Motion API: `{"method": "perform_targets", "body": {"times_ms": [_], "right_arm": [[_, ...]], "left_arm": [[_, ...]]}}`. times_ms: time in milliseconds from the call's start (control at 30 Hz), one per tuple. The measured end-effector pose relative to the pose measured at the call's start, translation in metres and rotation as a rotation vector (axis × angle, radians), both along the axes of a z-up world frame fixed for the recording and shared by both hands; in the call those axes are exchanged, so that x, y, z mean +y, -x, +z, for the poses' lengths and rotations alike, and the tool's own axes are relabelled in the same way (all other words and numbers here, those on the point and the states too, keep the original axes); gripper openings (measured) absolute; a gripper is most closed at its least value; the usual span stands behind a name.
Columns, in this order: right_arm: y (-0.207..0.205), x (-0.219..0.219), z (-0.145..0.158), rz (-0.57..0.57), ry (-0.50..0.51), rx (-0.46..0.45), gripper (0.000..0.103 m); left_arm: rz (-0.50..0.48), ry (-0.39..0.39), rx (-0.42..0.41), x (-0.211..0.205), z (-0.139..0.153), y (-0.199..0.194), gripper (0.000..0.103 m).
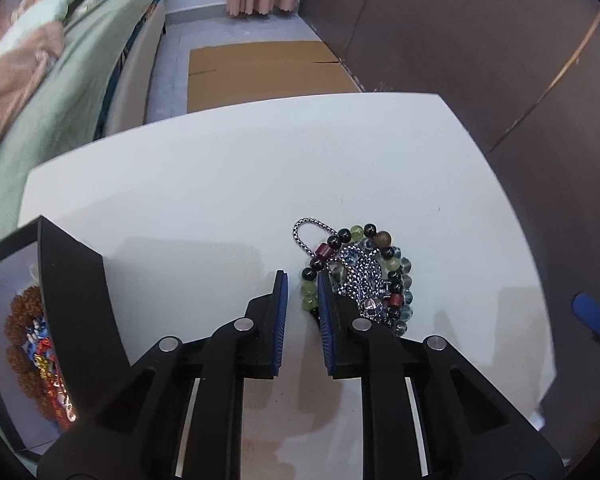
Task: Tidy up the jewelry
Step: 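Grasp the green-and-black bead bracelet from the pile with the left gripper, then lift the bead bracelet with the left gripper while the right grasps the silver chain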
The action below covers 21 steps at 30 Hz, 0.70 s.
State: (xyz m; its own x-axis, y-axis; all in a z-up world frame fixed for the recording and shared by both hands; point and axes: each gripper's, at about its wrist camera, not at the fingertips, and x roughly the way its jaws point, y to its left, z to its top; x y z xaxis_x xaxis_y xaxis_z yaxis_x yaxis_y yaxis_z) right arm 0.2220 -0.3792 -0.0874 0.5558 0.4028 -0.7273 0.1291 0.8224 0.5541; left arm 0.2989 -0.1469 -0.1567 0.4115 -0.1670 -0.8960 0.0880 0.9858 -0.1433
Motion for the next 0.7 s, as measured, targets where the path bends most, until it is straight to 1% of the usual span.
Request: {"method": "perform_targets", "body": {"times_ms": [100,133,167,200,233,267,300,367,433,500,600,700], "right_arm": [[-0.001,0.006,-0.002,0.009,0.005,0.005,0.095],[-0.002,0.007,-0.002,0.011,0.008,0.005,0.095],[-0.002,0.008,-0.002,0.012,0.012,0.006,0.095],[-0.001,0.011,-0.002,0.014,0.017,0.007,0.095],[-0.003,0.011,-0.001,0.015,0.02,0.007,0.095],[-0.003,0.013,-0.002,0.015,0.025,0.008,0.095],[-0.004,0.015,-0.002,0.016,0.029,0.011,0.095],[-0.005,0.019,-0.004,0.017,0.034,0.017,0.094],[-0.009,0.022,-0.006,0.018,0.038,0.026,0.093],[-0.01,0.025,-0.009,0.02,0.041,0.033,0.091],[-0.014,0.032,-0.011,0.029,0.049,0.039,0.085],[-0.017,0.036,-0.013,0.039,0.056,0.046,0.083]], "left_arm": [[-0.027,-0.093,-0.036,-0.013,-0.001,0.006,0.016],[-0.029,-0.101,-0.039,-0.013,0.0,0.006,0.016],[-0.028,-0.102,-0.04,-0.012,0.0,0.006,0.012],[-0.028,-0.074,-0.035,-0.008,0.0,0.005,0.008],[-0.028,-0.044,-0.029,-0.005,0.001,0.004,0.008],[-0.032,0.012,-0.014,-0.001,0.001,0.004,0.008],[-0.032,0.047,-0.009,0.002,0.003,0.005,0.008],[-0.032,0.063,-0.028,0.004,0.01,0.007,0.008],[-0.044,0.108,-0.045,0.007,0.022,0.01,0.008],[-0.05,0.136,-0.063,0.009,0.032,0.013,0.008],[-0.061,0.195,-0.084,0.017,0.048,0.019,0.008],[-0.066,0.219,-0.113,0.023,0.063,0.024,0.008]]}}
